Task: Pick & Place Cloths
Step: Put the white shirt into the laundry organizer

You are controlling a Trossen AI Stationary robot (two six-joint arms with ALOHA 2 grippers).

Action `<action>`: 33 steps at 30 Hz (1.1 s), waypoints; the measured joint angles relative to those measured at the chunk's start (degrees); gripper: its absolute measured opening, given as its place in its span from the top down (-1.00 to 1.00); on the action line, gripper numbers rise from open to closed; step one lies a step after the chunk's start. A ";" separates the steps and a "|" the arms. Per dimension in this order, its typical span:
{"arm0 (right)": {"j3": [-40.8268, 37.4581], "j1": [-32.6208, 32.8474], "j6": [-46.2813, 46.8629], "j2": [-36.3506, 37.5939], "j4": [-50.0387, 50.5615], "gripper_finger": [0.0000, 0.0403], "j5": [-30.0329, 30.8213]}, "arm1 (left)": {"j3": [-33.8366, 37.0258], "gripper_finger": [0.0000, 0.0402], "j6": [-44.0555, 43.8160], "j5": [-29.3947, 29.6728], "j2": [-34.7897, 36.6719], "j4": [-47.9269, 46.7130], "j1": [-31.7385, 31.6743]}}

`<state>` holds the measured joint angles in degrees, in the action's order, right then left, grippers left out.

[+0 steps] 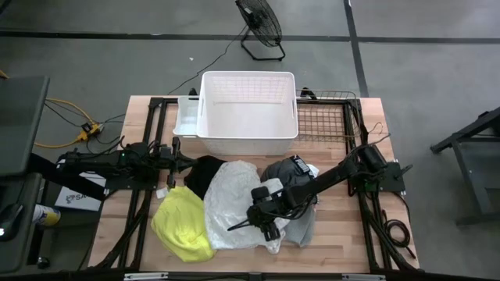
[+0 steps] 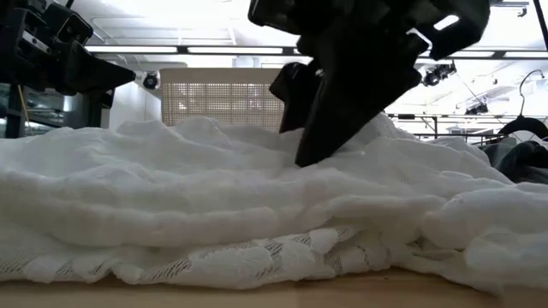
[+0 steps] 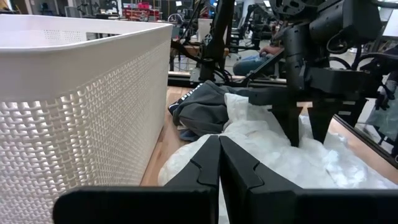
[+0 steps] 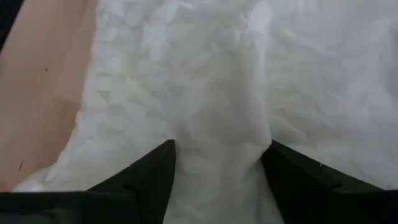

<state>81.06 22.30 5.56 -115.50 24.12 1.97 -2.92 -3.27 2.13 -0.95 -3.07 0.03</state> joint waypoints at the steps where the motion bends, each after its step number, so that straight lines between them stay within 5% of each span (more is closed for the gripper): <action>1: 0.00 0.07 -0.91 0.00 -0.10 -0.13 -0.25 | -0.02 1.00 0.00 0.00 0.02 0.00 0.00; 13: 2.80 5.27 -4.03 4.54 -2.43 -0.09 3.88 | -0.01 1.00 0.00 0.00 0.02 0.00 -0.02; 33: 2.84 9.85 -5.67 -1.88 -4.23 -0.09 4.58 | -0.02 1.00 0.00 0.01 0.00 -0.02 0.00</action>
<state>83.90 32.14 -0.11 -117.38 19.90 6.55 -2.94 -3.27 2.14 -0.95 -3.09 0.03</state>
